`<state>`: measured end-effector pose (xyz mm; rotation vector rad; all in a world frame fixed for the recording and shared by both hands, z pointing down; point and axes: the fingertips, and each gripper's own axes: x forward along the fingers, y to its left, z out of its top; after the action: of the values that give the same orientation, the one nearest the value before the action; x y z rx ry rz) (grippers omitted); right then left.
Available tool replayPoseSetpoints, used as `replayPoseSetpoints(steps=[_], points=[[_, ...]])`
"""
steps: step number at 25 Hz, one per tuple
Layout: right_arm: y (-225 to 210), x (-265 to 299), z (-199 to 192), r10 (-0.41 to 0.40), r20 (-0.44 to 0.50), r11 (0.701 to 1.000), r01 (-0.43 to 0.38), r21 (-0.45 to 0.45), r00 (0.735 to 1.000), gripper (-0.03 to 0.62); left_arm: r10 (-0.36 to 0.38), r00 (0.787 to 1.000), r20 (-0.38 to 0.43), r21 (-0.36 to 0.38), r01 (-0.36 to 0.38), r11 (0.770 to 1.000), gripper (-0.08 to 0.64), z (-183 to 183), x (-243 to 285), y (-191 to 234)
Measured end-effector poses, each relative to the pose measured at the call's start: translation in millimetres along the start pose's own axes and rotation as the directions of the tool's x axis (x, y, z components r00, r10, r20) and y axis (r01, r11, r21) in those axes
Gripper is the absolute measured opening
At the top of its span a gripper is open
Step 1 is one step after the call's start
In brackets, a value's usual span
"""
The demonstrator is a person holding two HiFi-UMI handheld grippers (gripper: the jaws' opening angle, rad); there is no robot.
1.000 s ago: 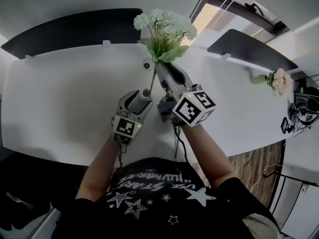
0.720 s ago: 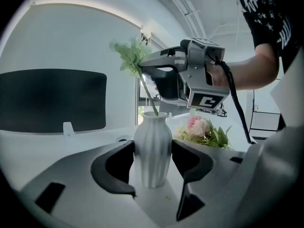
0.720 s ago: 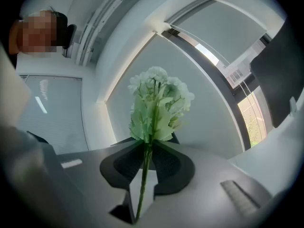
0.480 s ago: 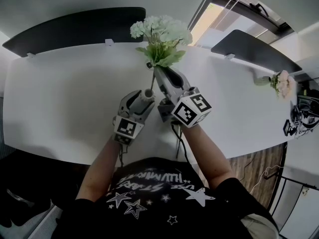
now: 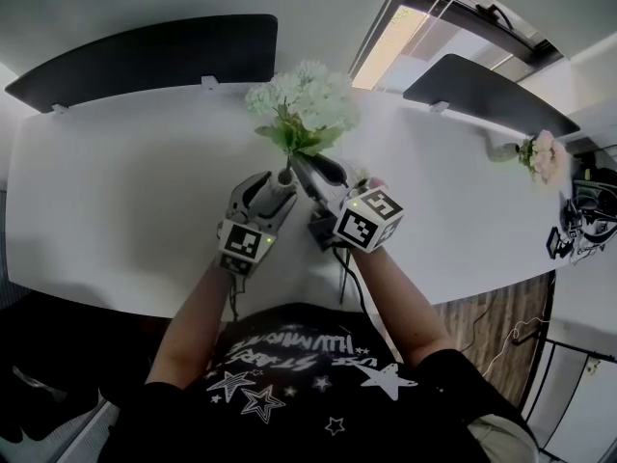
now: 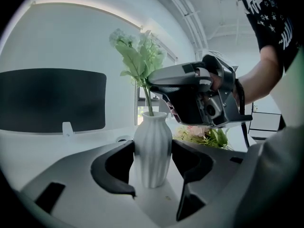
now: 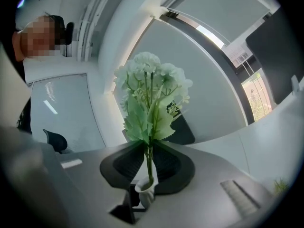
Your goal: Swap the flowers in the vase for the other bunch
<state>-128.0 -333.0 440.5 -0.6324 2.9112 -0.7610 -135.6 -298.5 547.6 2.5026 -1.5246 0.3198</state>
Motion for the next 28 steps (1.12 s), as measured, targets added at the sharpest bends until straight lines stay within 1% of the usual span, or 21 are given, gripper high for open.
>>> replayPoseSetpoints(steps=[3,6,8,12,15,22,24,28], points=[[2,-4,-11,-0.013,-0.031,1.000,0.013,-0.005,0.999,0.055,0.007,1.000,-0.021,0.019,-0.007,1.000,0.259,-1,-1,1],[6,-6,-22,-0.027,-0.070,0.999,0.025,-0.030,0.997,0.055,0.002,1.000,-0.008,0.005,-0.002,1.000,0.259,1,1,0],[8,-7,-29,-0.037,-0.091,0.999,0.033,-0.041,0.995,0.057,0.003,1.000,-0.014,0.008,-0.003,1.000,0.259,1,0,1],[8,-12,-42,-0.070,-0.119,0.997,0.067,-0.030,0.990,0.060,0.005,1.000,-0.030,0.006,-0.005,1.000,0.259,-1,-1,1],[4,-15,-48,-0.098,-0.132,0.995,0.096,-0.018,0.986,0.061,0.003,1.000,-0.030,0.008,-0.002,1.000,0.261,-1,-2,1],[4,-18,-50,-0.134,-0.132,0.991,0.134,-0.012,0.982,0.069,0.002,1.000,-0.030,0.011,-0.002,1.000,0.261,-1,0,0],[5,-19,-51,-0.137,-0.146,0.990,0.137,-0.010,0.980,0.082,0.002,1.000,-0.030,0.013,-0.001,1.000,0.261,0,1,0],[5,-27,-53,-0.161,-0.159,0.987,0.162,-0.005,0.974,0.128,0.004,0.999,-0.033,0.011,-0.004,1.000,0.261,1,0,0]])
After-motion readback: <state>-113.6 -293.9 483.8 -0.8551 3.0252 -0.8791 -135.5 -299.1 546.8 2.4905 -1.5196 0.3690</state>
